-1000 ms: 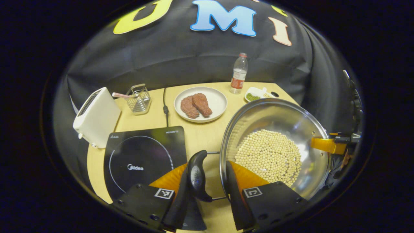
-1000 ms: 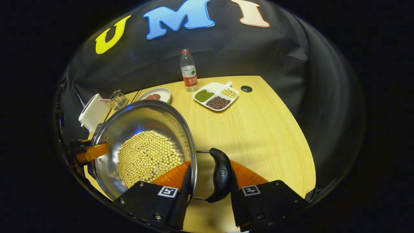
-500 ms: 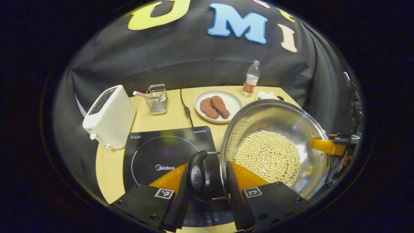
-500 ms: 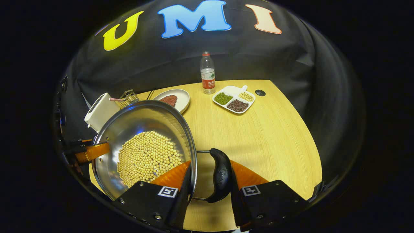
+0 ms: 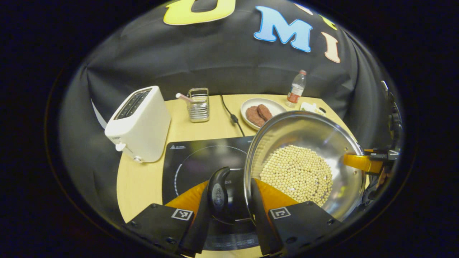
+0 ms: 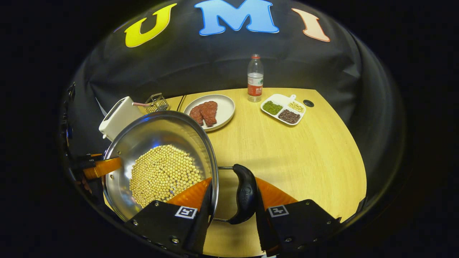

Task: First push the handle of the pot to place it horizontally, then grasp the pot with both hands and set it on the induction cooktop.

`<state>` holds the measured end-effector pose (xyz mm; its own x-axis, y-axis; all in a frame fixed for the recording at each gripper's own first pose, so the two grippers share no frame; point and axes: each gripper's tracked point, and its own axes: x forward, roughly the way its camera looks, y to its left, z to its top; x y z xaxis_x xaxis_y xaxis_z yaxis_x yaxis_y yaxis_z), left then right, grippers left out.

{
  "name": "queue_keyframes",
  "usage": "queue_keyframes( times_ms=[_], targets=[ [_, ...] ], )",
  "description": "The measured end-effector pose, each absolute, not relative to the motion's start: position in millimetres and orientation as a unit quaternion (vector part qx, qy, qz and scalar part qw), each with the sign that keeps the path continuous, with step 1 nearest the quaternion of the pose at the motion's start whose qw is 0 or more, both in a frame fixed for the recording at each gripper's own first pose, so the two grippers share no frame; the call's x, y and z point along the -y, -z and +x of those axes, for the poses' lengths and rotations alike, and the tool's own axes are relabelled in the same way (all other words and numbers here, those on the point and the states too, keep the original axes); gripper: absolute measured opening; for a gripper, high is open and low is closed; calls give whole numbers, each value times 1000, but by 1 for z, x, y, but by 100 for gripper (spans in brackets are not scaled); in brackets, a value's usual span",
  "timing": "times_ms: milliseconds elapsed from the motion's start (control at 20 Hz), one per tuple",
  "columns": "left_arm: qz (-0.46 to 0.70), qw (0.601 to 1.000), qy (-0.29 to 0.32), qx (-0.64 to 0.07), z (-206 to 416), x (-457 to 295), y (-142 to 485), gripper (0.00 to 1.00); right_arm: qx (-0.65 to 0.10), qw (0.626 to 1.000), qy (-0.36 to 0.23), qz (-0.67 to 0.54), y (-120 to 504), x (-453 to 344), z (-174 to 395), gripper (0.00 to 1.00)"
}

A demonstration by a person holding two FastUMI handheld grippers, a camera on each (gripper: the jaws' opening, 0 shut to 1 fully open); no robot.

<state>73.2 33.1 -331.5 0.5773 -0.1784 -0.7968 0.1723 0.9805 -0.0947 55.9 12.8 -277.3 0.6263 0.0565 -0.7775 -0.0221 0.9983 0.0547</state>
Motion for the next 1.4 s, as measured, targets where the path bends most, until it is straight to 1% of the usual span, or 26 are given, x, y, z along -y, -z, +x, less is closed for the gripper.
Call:
queue_keyframes(
  times_ms=[150, 250, 300, 850, 900, 950, 1400],
  targets=[
    [-6, 887, 94, -451, 76, -59, 336, 60, -435, 900, -26, 19, 282, -37, 61, 57],
    [-8, 887, 91, -453, 78, -75, 340, 67, -437, 899, -28, 17, 286, -53, 67, 57],
    [-9, 886, 90, -454, 79, -84, 342, 64, -437, 899, -29, 16, 287, -60, 69, 57],
    [-8, 884, 78, -460, 97, -161, 358, 64, -450, 892, -41, 18, 303, -129, 85, 57],
    [-9, 884, 77, -460, 99, -167, 358, 60, -449, 892, -42, 17, 304, -133, 86, 57],
    [-10, 884, 76, -461, 101, -173, 359, 64, -450, 892, -42, 17, 304, -137, 88, 57],
    [-16, 882, 75, -465, 109, -195, 375, 64, -454, 890, -41, 12, 313, -156, 93, 57]
  ],
)
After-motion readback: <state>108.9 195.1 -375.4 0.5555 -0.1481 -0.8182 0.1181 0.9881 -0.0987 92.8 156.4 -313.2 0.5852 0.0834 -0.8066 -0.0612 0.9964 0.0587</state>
